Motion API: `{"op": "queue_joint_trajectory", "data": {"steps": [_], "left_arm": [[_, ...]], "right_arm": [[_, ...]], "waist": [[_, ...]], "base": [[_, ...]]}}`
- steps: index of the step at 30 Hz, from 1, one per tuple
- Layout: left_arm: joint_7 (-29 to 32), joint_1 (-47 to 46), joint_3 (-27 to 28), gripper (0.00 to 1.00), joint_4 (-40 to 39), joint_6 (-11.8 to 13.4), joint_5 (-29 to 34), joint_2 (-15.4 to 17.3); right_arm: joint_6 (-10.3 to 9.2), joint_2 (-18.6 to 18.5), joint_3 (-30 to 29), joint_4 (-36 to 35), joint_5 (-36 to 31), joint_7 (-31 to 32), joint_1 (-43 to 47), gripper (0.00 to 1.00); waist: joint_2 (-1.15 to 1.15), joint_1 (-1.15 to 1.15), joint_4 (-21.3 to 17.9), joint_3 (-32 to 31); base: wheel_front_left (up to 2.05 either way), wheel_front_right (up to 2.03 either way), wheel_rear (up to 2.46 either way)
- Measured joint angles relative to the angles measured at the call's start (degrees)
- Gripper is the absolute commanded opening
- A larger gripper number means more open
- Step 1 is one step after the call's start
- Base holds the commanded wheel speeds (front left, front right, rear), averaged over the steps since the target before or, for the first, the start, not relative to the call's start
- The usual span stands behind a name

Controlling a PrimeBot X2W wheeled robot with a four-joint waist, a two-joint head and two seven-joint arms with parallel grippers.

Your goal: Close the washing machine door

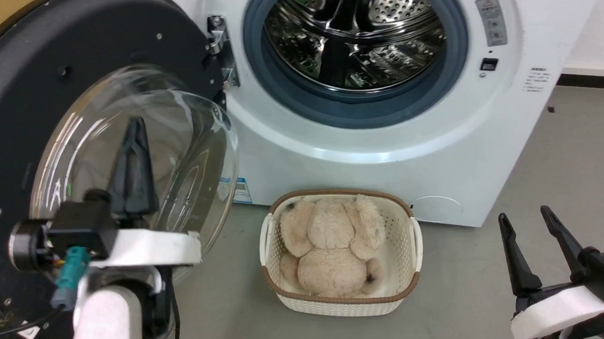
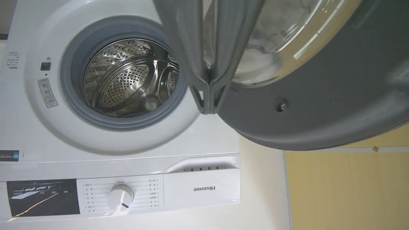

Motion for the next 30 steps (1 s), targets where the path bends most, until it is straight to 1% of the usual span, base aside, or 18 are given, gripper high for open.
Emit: {"op": "queue_joint_trajectory", "data": {"steps": [3,12,17,23,30], "left_arm": [[-0.5,-2.0,1.1,0.0,-1.0,-0.5,-0.9,0.0],[-1.5,-7.6,5.6,0.0,-2.4,-3.3,-3.5,0.0],[-2.0,-10.1,8.6,0.0,-2.5,-4.2,-6.4,0.0],[-2.8,-12.4,12.1,0.0,-1.7,-4.9,-12.3,0.4],[-2.7,-13.8,15.9,0.0,1.2,-5.4,-21.7,2.7]], "right_arm": [[0.0,0.0,-0.4,-0.1,0.0,-0.4,0.0,1.0],[0.0,0.0,-1.5,-0.2,0.1,-1.4,-0.5,1.0],[0.0,0.0,-2.2,-0.2,0.6,-2.0,-0.6,1.0],[0.0,0.0,-2.9,-0.2,0.8,-2.7,-0.6,1.0],[0.0,0.0,-3.8,-0.4,1.1,-3.5,-0.7,1.0]], "waist": [[0.0,0.0,1.0,0.5],[0.0,0.0,4.3,1.6],[0.0,0.0,6.3,2.0],[0.0,0.0,8.9,2.3],[0.0,0.0,11.6,2.8]], "base": [[0.0,0.0,0.0],[0.0,0.0,0.0],[0.0,0.0,0.0],[0.0,0.0,0.0],[0.0,0.0,0.0]]}}
